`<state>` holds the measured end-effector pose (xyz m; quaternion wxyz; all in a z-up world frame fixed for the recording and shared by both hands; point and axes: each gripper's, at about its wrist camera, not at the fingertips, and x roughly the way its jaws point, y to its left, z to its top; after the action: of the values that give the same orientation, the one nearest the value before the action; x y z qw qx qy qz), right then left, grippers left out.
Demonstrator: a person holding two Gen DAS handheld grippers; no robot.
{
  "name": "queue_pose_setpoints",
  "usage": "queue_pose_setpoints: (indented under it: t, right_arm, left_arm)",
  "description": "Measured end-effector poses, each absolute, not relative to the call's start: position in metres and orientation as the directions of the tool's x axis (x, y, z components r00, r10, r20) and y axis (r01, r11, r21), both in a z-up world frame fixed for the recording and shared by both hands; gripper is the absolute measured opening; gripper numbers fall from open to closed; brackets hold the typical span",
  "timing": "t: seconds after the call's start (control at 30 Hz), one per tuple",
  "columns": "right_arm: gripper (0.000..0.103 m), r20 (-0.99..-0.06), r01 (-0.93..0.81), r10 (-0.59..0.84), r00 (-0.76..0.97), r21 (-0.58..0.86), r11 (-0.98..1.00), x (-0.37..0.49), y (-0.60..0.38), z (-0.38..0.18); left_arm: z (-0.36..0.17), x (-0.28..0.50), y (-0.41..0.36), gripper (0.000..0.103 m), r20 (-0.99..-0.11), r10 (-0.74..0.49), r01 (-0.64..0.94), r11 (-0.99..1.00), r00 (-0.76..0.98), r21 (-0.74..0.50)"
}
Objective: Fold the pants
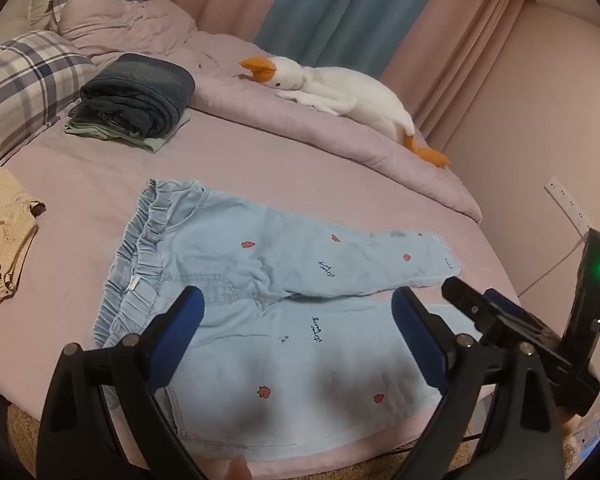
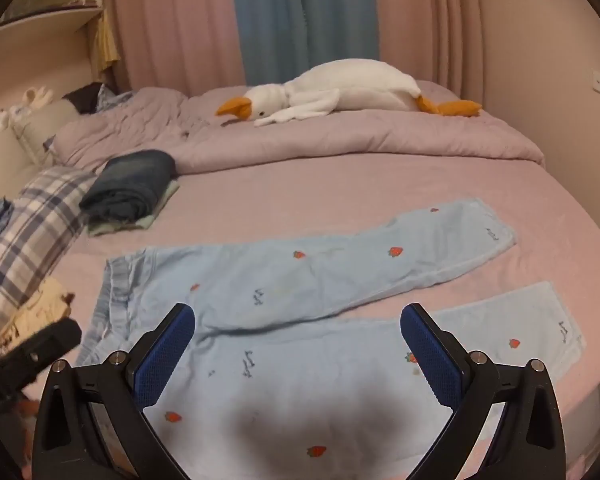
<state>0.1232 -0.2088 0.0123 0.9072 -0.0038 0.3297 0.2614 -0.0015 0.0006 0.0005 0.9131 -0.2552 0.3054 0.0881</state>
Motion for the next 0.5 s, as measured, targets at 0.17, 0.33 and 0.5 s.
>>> queue_pose_setpoints:
  t: [0.17, 0.33, 0.5]
  right_arm:
    - [0.102, -0.605, -0.502, 0.493, 0.626, 0.172, 0.848, 0.1244, -0.2082, 0.0121]
    - [0.102, -0.605, -0.506, 0.506, 0.615, 0.189, 0.842, 0.1227, -0.2103, 0.0089]
    - [0.102, -0.612, -0.502, 0.500, 0.613, 0.186, 0.844, 0.1224, -0.2128, 0.0061]
  left_arm:
    - [0.0052, -0.0007, -0.0014, 0.095, -0.602, 0.018, -0.335, 0.845, 0.798, -0.418]
    - [0.0010, -0.0079, -0.0041, 0.094, -0.634, 0.042, -0.352, 0.859, 0.772, -0.372]
    - [-0.0036, -0.0088, -0.0071, 0.094, -0.653, 0.033, -0.355, 0.860, 0.756, -0.367]
